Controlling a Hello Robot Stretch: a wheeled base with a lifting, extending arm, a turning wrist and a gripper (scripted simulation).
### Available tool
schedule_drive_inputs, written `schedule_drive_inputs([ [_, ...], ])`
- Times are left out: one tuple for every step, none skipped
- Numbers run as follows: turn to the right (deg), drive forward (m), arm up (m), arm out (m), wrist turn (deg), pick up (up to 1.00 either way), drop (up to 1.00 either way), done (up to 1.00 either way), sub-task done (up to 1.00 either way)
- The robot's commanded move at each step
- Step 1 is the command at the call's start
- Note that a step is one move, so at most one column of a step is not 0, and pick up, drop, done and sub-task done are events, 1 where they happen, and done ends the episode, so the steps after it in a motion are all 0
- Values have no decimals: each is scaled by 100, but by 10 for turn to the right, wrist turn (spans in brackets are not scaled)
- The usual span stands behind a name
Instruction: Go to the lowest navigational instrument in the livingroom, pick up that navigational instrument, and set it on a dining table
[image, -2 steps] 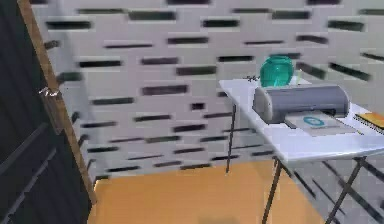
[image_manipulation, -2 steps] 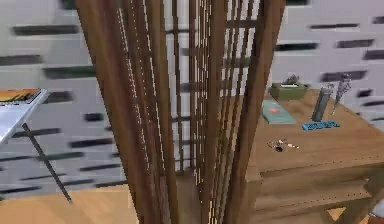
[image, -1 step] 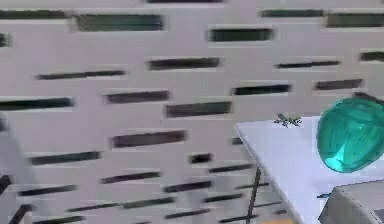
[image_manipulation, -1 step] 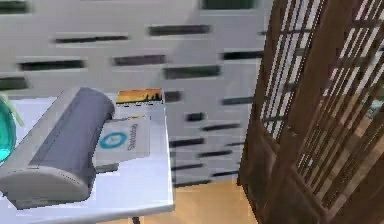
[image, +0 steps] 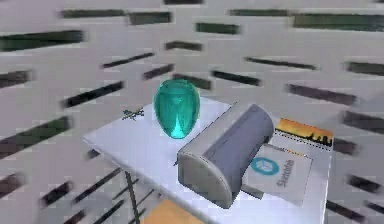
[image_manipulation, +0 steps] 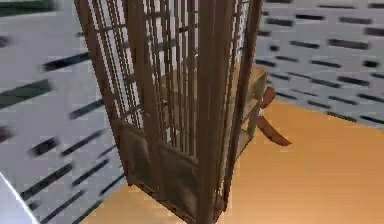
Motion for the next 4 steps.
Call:
schedule_drive_inputs([
  [450, 0, 0, 0, 0, 0, 0, 0, 0],
  [450, 0, 0, 0, 0, 0, 0, 0, 0],
  [360, 0, 0, 0, 0, 0, 0, 0, 0],
  [0, 45, 0, 0, 0, 0, 0, 0, 0],
])
